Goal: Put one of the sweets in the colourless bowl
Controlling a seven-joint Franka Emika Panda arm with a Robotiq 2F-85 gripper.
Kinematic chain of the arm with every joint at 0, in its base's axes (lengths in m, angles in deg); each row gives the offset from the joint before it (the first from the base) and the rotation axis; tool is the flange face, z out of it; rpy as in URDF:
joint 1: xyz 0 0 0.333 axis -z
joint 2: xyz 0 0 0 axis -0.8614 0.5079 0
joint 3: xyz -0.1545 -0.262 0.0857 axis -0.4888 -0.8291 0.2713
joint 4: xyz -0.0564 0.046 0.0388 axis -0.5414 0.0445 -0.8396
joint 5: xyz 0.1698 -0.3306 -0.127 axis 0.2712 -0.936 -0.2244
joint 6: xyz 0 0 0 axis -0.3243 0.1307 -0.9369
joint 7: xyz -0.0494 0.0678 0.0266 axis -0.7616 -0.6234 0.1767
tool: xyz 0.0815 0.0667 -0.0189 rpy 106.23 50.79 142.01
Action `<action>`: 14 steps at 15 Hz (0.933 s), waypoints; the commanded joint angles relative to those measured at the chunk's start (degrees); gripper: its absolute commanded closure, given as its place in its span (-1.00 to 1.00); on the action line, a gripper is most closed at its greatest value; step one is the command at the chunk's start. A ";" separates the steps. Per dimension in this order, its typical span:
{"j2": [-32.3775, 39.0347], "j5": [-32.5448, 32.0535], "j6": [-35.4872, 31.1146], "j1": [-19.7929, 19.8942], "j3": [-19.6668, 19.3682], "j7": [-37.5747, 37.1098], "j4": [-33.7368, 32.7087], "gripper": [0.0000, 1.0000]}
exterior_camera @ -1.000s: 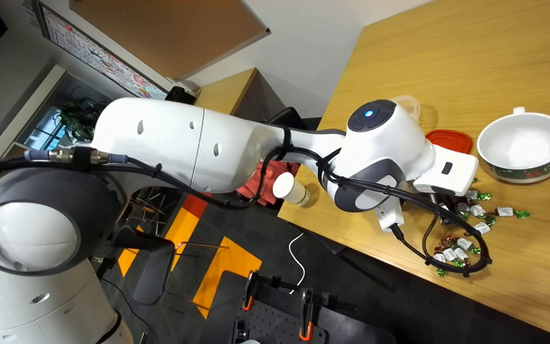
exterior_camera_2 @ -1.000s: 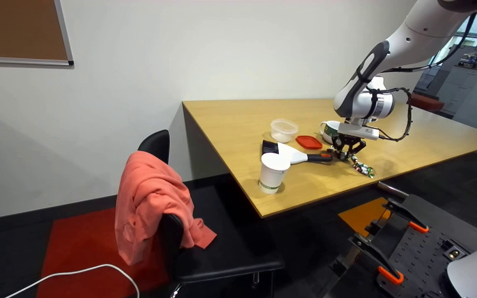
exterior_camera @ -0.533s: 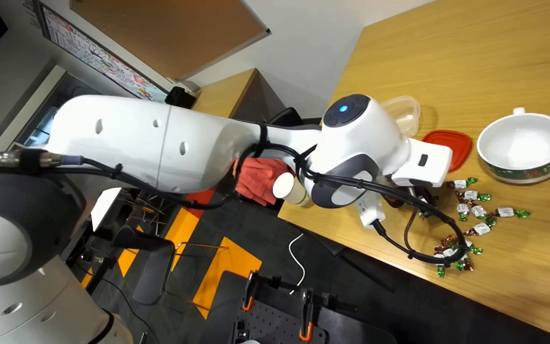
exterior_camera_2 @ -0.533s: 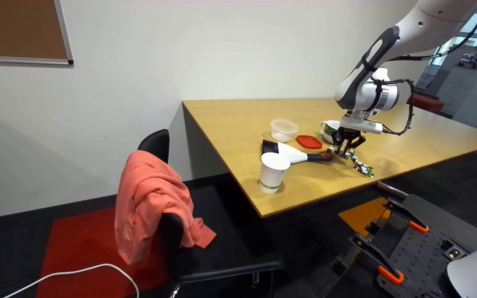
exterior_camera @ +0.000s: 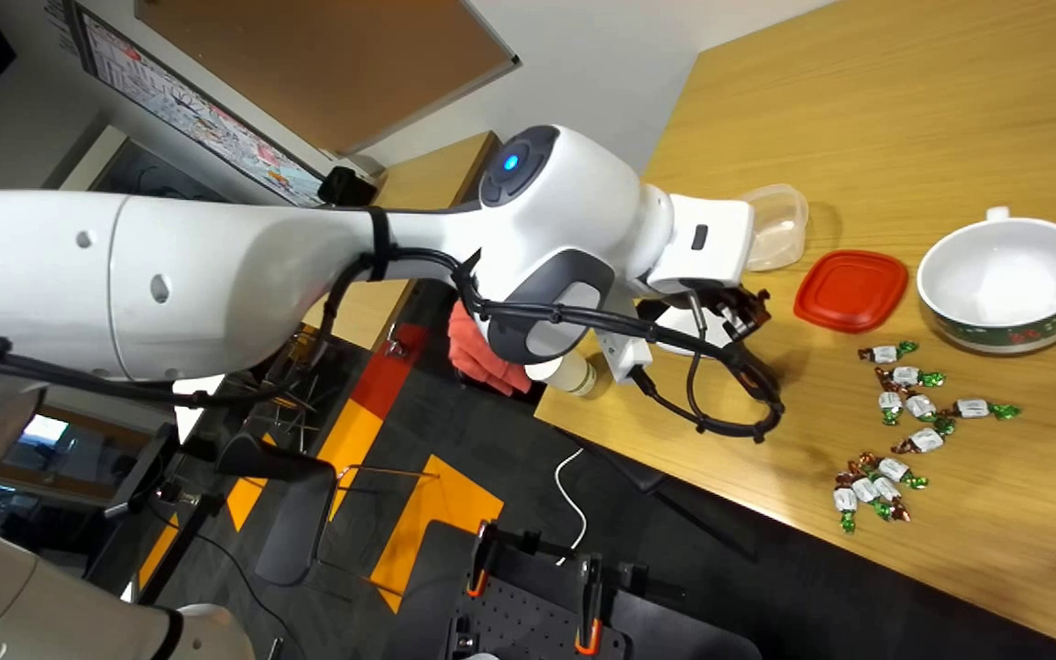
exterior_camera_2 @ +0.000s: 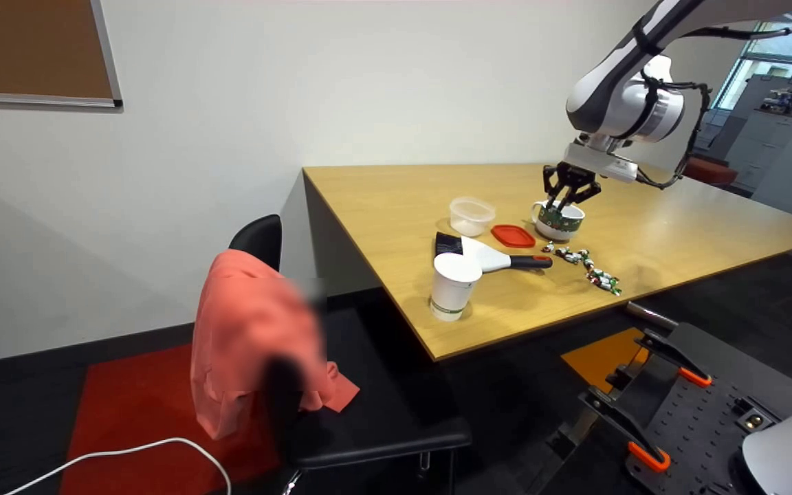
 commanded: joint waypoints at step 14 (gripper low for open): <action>6.88 3.48 -5.09 2.43 7.29 5.03 -12.36 0.89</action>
